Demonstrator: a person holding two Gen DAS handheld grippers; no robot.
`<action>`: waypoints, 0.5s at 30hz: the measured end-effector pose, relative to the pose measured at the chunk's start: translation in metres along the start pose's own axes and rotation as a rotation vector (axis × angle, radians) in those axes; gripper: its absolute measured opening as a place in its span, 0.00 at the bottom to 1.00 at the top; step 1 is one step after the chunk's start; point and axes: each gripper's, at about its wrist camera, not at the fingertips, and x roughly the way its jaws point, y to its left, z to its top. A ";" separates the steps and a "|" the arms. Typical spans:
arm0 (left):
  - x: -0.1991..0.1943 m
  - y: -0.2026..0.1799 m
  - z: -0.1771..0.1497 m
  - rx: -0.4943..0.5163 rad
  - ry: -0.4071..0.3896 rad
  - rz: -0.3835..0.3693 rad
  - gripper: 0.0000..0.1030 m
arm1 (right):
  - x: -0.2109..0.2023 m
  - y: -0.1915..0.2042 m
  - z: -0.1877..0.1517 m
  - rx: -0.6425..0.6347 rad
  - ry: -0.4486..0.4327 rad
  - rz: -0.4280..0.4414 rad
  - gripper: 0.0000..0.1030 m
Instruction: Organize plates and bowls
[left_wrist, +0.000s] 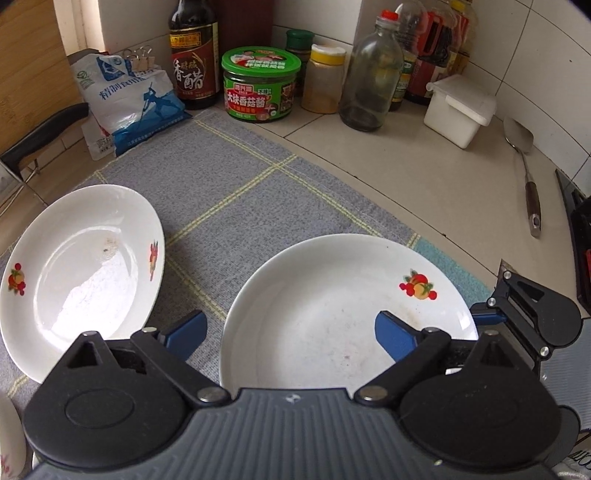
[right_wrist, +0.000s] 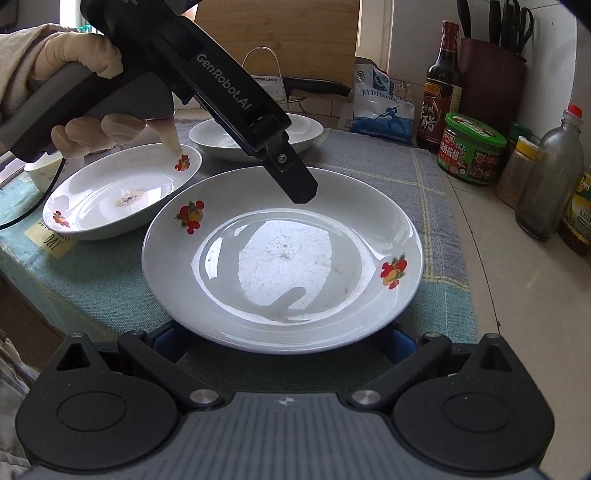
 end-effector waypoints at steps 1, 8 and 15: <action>0.003 0.000 0.002 0.010 0.015 -0.007 0.87 | 0.000 0.000 0.000 -0.004 -0.002 0.004 1.00; 0.017 0.003 0.010 0.061 0.099 -0.057 0.85 | 0.002 -0.004 0.000 -0.027 -0.010 0.030 1.00; 0.027 0.006 0.014 0.072 0.158 -0.090 0.85 | 0.003 -0.004 0.001 -0.031 -0.008 0.035 1.00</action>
